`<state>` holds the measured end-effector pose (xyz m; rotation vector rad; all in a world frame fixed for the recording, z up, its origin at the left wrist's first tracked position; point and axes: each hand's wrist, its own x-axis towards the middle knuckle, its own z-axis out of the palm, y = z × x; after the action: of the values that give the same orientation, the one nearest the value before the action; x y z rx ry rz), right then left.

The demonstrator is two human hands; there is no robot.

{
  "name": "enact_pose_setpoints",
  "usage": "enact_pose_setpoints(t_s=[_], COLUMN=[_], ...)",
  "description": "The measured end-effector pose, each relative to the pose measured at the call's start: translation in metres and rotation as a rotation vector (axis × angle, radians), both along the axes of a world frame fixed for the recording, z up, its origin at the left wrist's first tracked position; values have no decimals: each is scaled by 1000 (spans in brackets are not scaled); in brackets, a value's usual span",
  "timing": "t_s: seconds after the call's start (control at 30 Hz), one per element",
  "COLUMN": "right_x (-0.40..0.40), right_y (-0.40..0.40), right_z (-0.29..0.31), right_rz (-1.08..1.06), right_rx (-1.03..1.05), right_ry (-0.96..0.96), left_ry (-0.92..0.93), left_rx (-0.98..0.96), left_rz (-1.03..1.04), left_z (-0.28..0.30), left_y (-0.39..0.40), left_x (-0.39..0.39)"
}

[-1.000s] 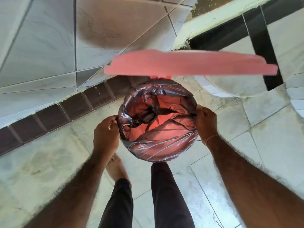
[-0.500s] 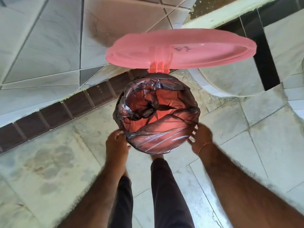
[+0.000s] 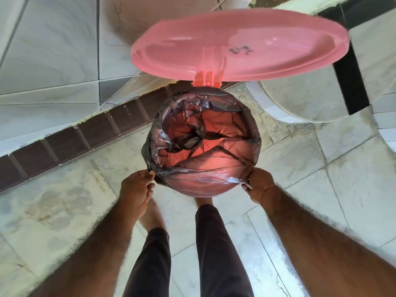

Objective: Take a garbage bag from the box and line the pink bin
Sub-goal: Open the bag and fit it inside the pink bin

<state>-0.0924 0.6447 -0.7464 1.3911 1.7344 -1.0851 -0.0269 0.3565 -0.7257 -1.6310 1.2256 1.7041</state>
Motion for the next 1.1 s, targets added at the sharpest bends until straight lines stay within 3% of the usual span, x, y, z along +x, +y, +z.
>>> enact_pose_setpoints(t_s=[0.07, 0.13, 0.23, 0.3, 0.33, 0.37, 0.4, 0.5, 0.57, 0.6, 0.63, 0.67, 0.77, 0.8, 0.83, 0.9, 1.0, 1.03, 1.1], right_x=[-4, -6, -8, -6, -5, -6, -7, -13, -12, -8, -5, 0, -5, -15, -26, -51, -81, -85, -81], right_y=[1, 3, 12, 22, 22, 19, 12, -5, -26, -39, -53, -66, -102, -110, -116, -127, -133, -136, -144], right_z=[-10, -12, -15, -22, -21, -14, -3, 23, 45, 48, 51, 52, 44, 38, 33, 24, -8, -23, -47], right_rz=[-139, 52, 329, 383, 396, 343, 279, 389, 727, 941, 1185, 1413, 1796, 1805, 1797, 1671, 1144, 1127, 1312], right_rx=[-43, 85, 145, 176, 204, 234, 269, 605, 637, 541, 400, 251, -90, -167, -221, -215, 14, 73, -76], right_ry=[68, 24, -52, -53, -35, 12, 60, 412, 796, 905, 898, 772, 61, -101, -142, -5, 344, 403, 235], left_ry=[-60, -82, -87, -108, -119, -85, -57, -51, 37, 121, 205, 257, 222, 204, 188, 176, 241, 265, 302], left_rx=[-98, -185, -181, -242, -244, -214, -249, -564, -766, -752, -697, -642, -624, -645, -650, -662, -683, -689, -696], left_rz=[-93, -145, -3, -31, 16, 210, 221, -65, -200, -251, -275, -318, -359, -344, -335, -373, -442, -464, -501], left_z=[-4, -14, -18, -4, 6, 4, 7, 3, 13, 26, 40, 48, 45, 43, 42, 40, 36, 35, 34], left_y=[4, 7, 15, 20, 21, 20, 22, 18, 23, 29, 35, 39, 42, 40, 38, 32, 27, 26, 26], left_x=[-8, -14, -21, -28, -30, -26, -25, -7, -8, -17, -25, -32, -40, -42, -43, -44, -42, -40, -38])
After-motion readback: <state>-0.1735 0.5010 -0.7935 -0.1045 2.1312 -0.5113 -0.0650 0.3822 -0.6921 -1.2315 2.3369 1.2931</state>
